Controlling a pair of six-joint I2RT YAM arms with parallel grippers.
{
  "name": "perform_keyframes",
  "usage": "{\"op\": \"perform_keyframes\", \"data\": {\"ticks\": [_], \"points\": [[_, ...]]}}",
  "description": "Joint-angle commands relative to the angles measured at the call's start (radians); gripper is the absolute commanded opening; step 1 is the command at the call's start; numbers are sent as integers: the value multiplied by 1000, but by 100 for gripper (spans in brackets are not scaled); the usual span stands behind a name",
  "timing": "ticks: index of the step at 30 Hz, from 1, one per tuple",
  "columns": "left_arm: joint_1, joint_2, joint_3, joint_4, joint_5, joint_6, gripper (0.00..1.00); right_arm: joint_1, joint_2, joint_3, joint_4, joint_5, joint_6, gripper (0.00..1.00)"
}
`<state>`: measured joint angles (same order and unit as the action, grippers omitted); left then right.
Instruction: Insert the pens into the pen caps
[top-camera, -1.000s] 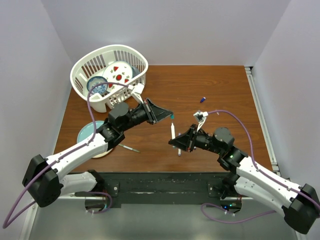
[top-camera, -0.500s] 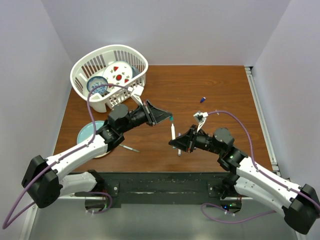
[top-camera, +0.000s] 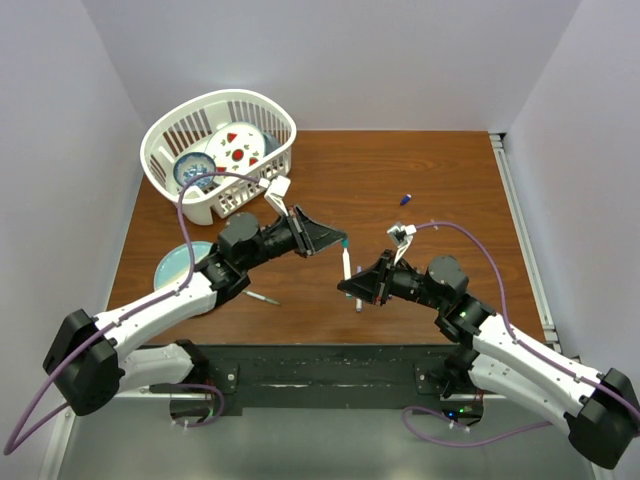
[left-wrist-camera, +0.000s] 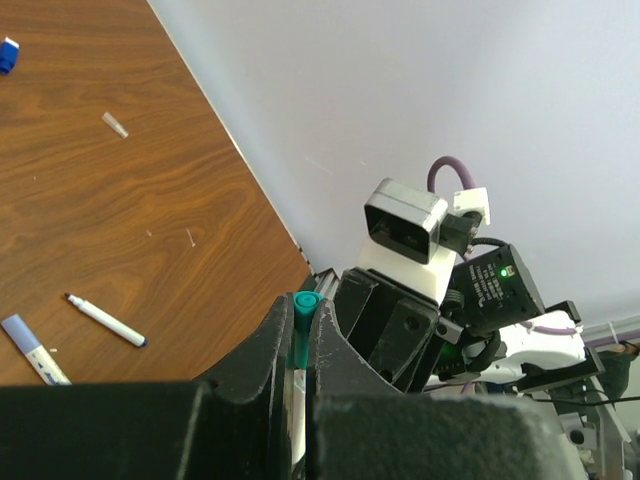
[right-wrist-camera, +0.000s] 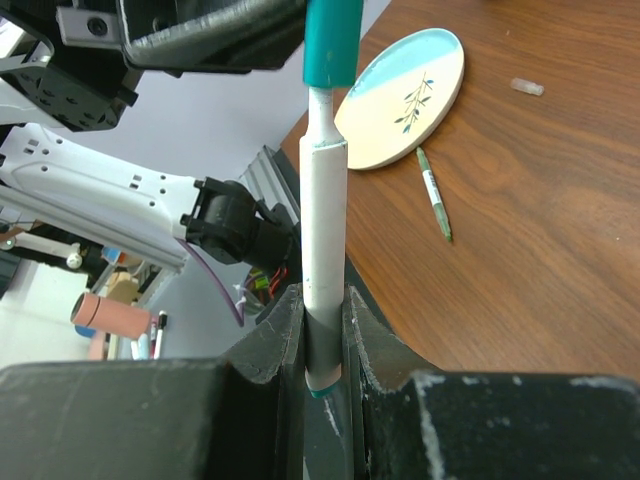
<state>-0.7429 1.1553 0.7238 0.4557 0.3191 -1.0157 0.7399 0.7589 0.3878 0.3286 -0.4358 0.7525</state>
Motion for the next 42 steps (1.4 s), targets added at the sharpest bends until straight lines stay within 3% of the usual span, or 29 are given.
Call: {"op": "perform_keyframes", "data": {"ticks": [1,9,14,17,20,21,24,27,32,37,42], "points": [[-27,-6,-18,51,-3,-4,0,7,-13,-9,36,34,11,0],[-55,-8,-29,-9,-9,66,0,7,-38,0,-6,115,16,0],[-64,-26,-34,-37,-8,89,14,6,-41,14,-22,134,-1,0],[-64,-40,-27,-49,-2,103,27,7,-36,17,-16,118,-5,0],[-64,-51,-6,-84,0,126,48,7,-46,17,-14,92,-15,0],[-64,-58,0,-94,0,132,63,7,-50,19,-17,88,-16,0],[-65,-83,38,-169,-29,167,87,7,-76,16,-23,82,-16,0],[-64,-121,72,-227,-67,212,100,7,-90,17,-23,36,-22,0],[-64,-158,104,-244,-68,284,100,7,-92,49,-8,-81,-56,0],[-64,-121,147,-143,139,298,100,6,-87,77,18,-176,-45,0],[-62,-65,174,-146,202,301,100,7,-99,68,55,-190,-15,0]]}}
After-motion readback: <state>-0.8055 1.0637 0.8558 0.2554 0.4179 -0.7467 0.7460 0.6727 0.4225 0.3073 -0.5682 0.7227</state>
